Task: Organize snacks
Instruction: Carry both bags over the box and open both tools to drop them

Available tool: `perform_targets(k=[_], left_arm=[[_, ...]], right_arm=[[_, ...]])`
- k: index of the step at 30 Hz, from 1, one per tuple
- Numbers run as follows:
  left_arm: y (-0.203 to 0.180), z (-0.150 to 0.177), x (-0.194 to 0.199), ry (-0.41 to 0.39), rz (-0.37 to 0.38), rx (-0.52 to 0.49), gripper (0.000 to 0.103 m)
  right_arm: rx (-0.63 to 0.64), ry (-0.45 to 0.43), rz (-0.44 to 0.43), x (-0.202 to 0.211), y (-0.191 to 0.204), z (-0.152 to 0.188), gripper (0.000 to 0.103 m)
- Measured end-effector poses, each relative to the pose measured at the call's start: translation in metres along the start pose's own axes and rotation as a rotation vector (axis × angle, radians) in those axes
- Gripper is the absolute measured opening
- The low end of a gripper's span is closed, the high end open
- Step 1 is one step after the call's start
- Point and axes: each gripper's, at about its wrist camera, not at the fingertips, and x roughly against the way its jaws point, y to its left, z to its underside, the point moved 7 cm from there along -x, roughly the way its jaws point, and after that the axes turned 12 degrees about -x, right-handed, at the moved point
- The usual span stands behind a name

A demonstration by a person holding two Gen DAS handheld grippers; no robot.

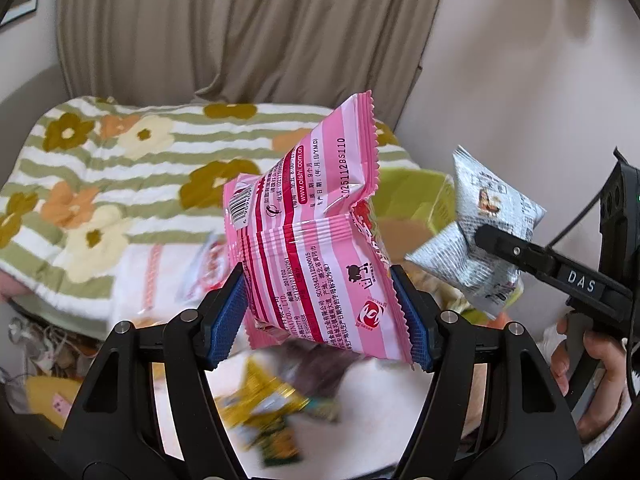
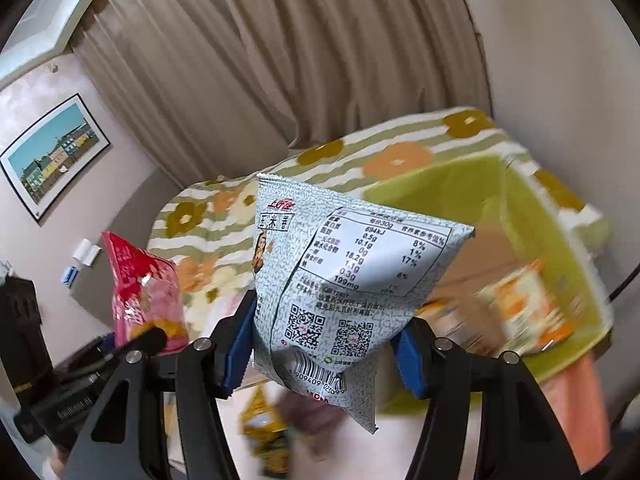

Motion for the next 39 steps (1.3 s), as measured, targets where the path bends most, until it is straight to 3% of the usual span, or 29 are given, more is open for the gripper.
perform_targets(k=[6,11,18,21,24,25,33,39], left_arm=[[-0.048,-0.049,-0.055,0.012,0.025,-0.030,0.065],[-0.082,-0.080,-0.113,0.064,0.070,-0.117,0.065],[-0.115,-0.101,-0.178,0.122,0.069,-0.250,0.066],[-0.126,-0.107,-0.199,0.135,0.067,-0.283,0.073],[-0.130,-0.109,-0.211,0.142,0.051,-0.315,0.100],[-0.130,-0.108,-0.214,0.146,0.038,-0.326,0.102],[-0.116,-0.089,-0.210,0.175,0.049,-0.310,0.102],[-0.100,-0.076,-0.198,0.186,0.044,-0.255,0.102]], right_arm=[[-0.025,0.024,0.057,-0.012,-0.061,-0.044,0.057],[-0.065,0.031,0.102,-0.025,-0.096,-0.068,0.057],[-0.132,0.046,0.155,-0.045,-0.129,-0.087,0.057],[-0.134,0.050,0.173,-0.054,-0.137,-0.093,0.057],[-0.150,0.053,0.189,-0.061,-0.146,-0.096,0.057],[-0.155,0.055,0.192,-0.064,-0.149,-0.096,0.057],[-0.099,0.068,0.268,-0.071,-0.154,-0.090,0.057],[-0.084,0.086,0.242,-0.080,-0.150,-0.097,0.057]])
